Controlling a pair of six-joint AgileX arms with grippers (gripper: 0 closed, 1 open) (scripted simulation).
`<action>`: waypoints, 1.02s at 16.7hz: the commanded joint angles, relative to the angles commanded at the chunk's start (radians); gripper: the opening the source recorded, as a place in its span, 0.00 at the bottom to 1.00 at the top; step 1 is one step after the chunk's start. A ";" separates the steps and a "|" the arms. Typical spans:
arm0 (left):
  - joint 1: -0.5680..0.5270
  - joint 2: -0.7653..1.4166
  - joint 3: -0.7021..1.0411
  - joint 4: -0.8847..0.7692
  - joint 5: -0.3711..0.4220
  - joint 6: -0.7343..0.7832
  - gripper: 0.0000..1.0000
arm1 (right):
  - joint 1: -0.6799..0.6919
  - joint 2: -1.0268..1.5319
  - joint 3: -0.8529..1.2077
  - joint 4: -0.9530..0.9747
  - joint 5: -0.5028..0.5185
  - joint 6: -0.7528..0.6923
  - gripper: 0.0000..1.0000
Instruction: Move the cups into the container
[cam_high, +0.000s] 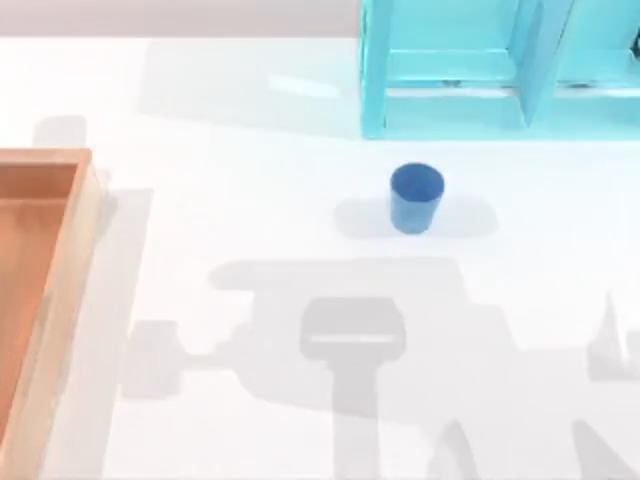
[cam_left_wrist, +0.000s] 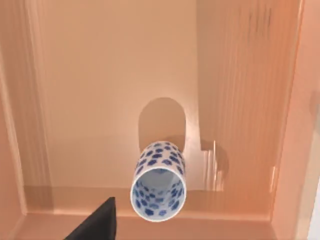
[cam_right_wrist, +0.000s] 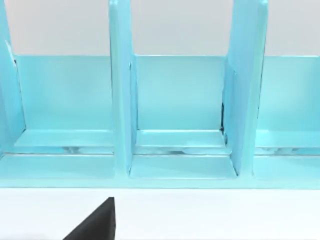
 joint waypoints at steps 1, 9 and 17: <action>-0.040 0.051 0.063 -0.003 -0.003 -0.042 1.00 | 0.000 0.000 0.000 0.000 0.000 0.000 1.00; -0.365 0.373 0.587 0.040 0.012 -0.357 1.00 | 0.000 0.000 0.000 0.000 0.000 0.000 1.00; -0.728 0.756 1.025 0.059 -0.084 -0.702 1.00 | 0.000 0.000 0.000 0.000 0.000 0.000 1.00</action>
